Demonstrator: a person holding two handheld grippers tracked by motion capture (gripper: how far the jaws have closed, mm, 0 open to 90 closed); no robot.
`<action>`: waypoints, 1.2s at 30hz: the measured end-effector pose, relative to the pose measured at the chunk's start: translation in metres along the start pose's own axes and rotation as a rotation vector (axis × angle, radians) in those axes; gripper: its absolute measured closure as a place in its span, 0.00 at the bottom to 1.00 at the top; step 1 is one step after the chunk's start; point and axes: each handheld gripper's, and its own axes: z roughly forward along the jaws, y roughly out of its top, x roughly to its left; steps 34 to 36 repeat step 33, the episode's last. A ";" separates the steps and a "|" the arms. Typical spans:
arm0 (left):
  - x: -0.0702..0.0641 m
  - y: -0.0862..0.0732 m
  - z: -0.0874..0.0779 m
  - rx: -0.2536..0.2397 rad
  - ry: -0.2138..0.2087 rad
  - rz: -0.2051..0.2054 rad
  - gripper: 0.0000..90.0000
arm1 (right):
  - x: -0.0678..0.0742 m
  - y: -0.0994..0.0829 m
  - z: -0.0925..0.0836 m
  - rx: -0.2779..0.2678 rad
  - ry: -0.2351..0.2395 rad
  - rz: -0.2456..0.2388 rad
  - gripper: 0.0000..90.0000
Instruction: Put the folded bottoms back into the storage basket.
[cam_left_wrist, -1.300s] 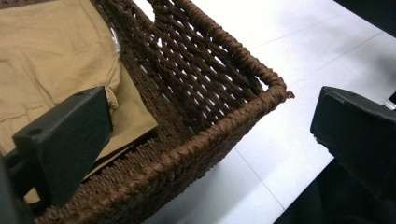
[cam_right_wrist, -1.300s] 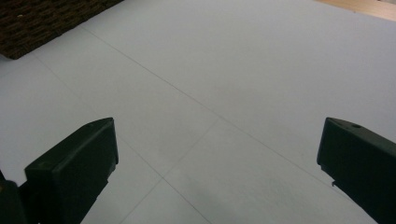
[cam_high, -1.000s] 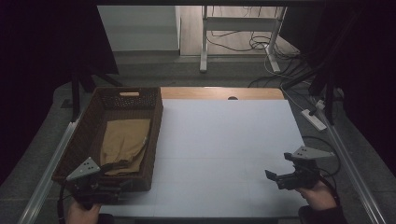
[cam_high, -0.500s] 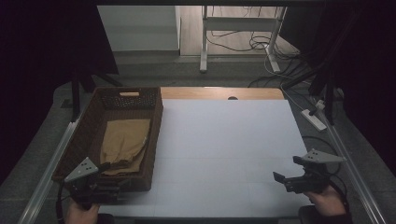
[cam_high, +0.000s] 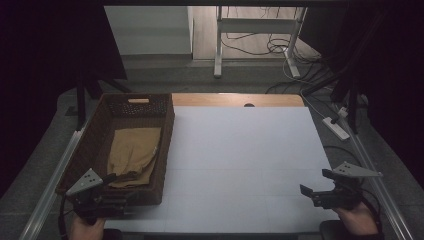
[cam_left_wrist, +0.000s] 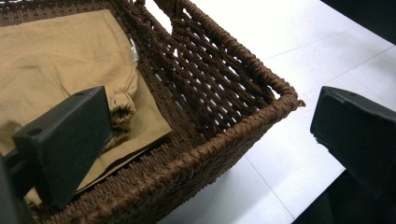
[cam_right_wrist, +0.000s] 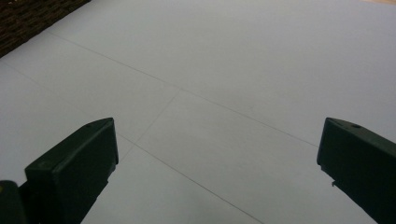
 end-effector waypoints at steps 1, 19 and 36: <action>0.000 0.000 0.000 0.001 0.001 -0.001 0.00 | -0.001 0.000 -0.001 -0.001 -0.002 0.005 0.00; 0.000 -0.001 -0.001 0.015 0.018 -0.003 0.00 | -0.004 -0.006 -0.012 0.021 -0.047 0.011 0.00; 0.000 -0.001 0.001 0.028 0.023 -0.005 0.00 | -0.003 -0.007 -0.010 0.066 -0.051 -0.001 0.00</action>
